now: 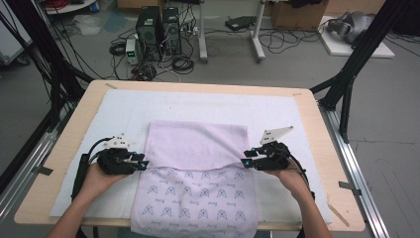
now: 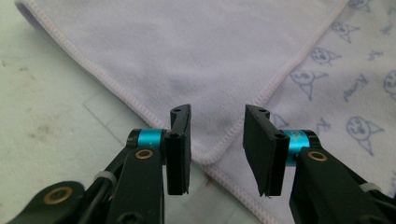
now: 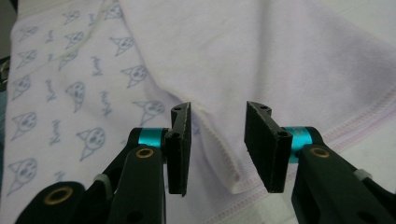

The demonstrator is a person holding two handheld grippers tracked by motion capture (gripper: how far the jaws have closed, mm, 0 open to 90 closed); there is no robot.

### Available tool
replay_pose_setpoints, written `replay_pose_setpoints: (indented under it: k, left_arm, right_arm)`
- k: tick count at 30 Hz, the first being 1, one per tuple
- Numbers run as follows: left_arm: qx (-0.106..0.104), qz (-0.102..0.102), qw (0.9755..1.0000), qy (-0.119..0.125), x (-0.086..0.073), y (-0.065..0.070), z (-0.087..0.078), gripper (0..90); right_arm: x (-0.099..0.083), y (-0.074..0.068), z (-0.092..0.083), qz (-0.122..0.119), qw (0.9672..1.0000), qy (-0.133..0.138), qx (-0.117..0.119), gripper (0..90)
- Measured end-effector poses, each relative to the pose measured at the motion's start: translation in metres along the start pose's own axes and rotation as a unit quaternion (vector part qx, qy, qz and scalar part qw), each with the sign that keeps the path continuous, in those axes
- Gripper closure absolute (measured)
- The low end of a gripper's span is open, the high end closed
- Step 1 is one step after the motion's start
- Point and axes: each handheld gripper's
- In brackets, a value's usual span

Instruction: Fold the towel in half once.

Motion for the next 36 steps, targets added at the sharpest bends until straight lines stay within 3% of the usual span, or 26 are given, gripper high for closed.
replay_pose_setpoints:
  k: [7, 10, 12, 17, 21, 25, 27, 30, 32, 34, 36]
  left_arm:
    - [0.007, 0.015, 0.9994, -0.029, -0.001, 0.005, 0.018, 63.7]
    - [0.011, 0.021, 0.9992, -0.031, -0.002, 0.007, 0.020, 64.7]
    - [0.013, 0.020, 0.9993, -0.029, -0.003, 0.007, 0.019, 64.7]
    - [0.021, 0.023, 0.9993, -0.022, -0.006, 0.011, 0.018, 60.8]
    - [0.033, 0.042, 0.9983, -0.024, -0.006, 0.019, 0.017, 52.3]
    - [0.033, 0.034, 0.9988, -0.014, -0.005, 0.017, 0.011, 53.0]
    - [0.039, 0.022, 0.9990, 0.004, -0.004, 0.012, 0.007, 55.1]
    - [0.048, 0.005, 0.9988, 0.007, -0.003, 0.007, 0.006, 57.6]
    - [0.048, 0.014, 0.9987, -0.006, -0.004, 0.007, 0.009, 58.8]
    - [0.046, 0.023, 0.9985, -0.020, -0.005, 0.010, 0.015, 58.9]
    - [0.055, 0.037, 0.9976, -0.018, -0.005, 0.014, 0.017, 61.0]
  right_arm:
    - [0.001, 0.009, 0.006, 0.017, 0.9996, -0.007, -0.023, 61.5]
    - [-0.001, 0.013, 0.014, 0.023, 0.9988, -0.036, -0.022, 61.5]
    - [-0.003, 0.011, 0.018, 0.022, 0.9981, -0.053, -0.023, 61.5]
    - [-0.010, 0.004, 0.027, 0.015, 0.9976, -0.065, -0.019, 61.1]
    - [-0.017, -0.004, 0.032, 0.004, 0.9969, -0.077, -0.013, 60.5]
    - [-0.018, -0.006, 0.024, 0.001, 0.9980, -0.062, -0.007, 59.9]
    - [-0.016, -0.007, 0.018, -0.003, 0.9986, -0.044, -0.028, 59.3]
    - [-0.011, -0.006, 0.015, -0.004, 0.9989, -0.031, -0.035, 59.2]
    - [-0.009, -0.005, 0.019, -0.005, 0.9988, -0.036, -0.033, 58.9]
    - [-0.009, -0.004, 0.025, -0.007, 0.9978, -0.058, -0.031, 58.5]
    - [-0.011, -0.003, 0.031, -0.006, 0.9967, -0.076, -0.028, 59.0]
Point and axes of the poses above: each handheld gripper's, and its own axes: z roughly forward along the jaws, x roughly out of its top, y roughly to its right, and after that the axes turned 15 degrees about x, right-handed
